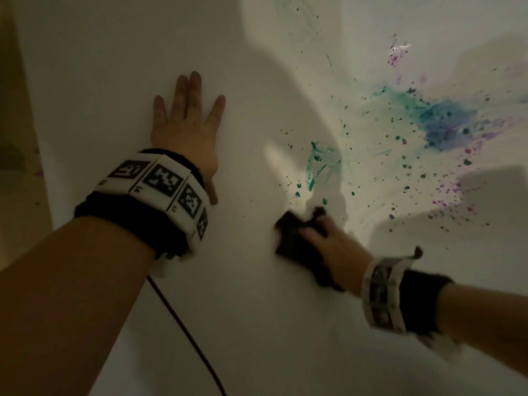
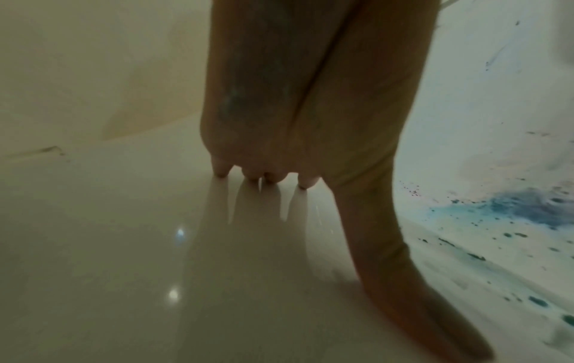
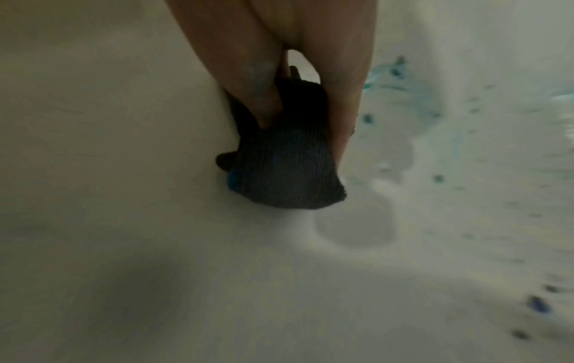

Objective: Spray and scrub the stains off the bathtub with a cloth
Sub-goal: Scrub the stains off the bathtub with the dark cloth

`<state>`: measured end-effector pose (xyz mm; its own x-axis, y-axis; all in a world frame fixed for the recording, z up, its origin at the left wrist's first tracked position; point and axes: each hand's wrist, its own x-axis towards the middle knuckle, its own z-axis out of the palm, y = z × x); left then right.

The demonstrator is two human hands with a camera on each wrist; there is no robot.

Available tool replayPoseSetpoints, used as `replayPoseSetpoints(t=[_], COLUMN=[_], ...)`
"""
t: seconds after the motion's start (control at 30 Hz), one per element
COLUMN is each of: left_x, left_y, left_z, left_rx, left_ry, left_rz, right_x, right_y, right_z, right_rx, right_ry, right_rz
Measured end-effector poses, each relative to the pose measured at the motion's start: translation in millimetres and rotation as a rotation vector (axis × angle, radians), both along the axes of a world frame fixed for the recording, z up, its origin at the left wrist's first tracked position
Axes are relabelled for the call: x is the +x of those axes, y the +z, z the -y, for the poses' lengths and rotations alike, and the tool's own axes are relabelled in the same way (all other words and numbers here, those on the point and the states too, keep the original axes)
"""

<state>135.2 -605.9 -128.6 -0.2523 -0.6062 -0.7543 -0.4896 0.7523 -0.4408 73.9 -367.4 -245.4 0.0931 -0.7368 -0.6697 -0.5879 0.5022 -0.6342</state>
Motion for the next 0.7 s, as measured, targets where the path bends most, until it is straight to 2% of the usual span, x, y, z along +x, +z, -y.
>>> replayPoseSetpoints(t=[0.17, 0.23, 0.3, 0.33, 0.4, 0.43, 0.5, 0.57, 0.7], left_x=[-1, 0, 1, 1, 1, 1, 2, 0, -3], left_y=[-2, -2, -3, -3, -4, -4, -6, -6, -5], left_z=[2, 3, 3, 3, 3, 3, 4, 4, 0], left_rx=[-0.003, 0.001, -0.001, -0.005, -0.007, -0.006, -0.008, -0.008, -0.016], left_ry=[0.034, 0.027, 0.020, 0.017, 0.019, 0.019, 0.008, 0.009, 0.030], left_rz=[-0.060, -0.052, -0.039, -0.041, -0.061, -0.070, -0.063, -0.056, -0.052], right_x=[-54, -60, -48, -35, -1, 14, 33, 31, -10], right_y=[-33, -20, 12, 31, 60, 66, 60, 44, 1], right_z=[44, 55, 58, 58, 57, 57, 61, 70, 93], right_rx=[0.157, 0.107, -0.092, -0.197, -0.326, -0.360, -0.374, -0.347, -0.194], right_ry=[-0.452, -0.482, -0.484, -0.427, -0.207, -0.091, -0.002, -0.072, -0.443], right_rz=[-0.103, -0.148, -0.033, 0.043, 0.115, 0.102, 0.036, 0.003, -0.071])
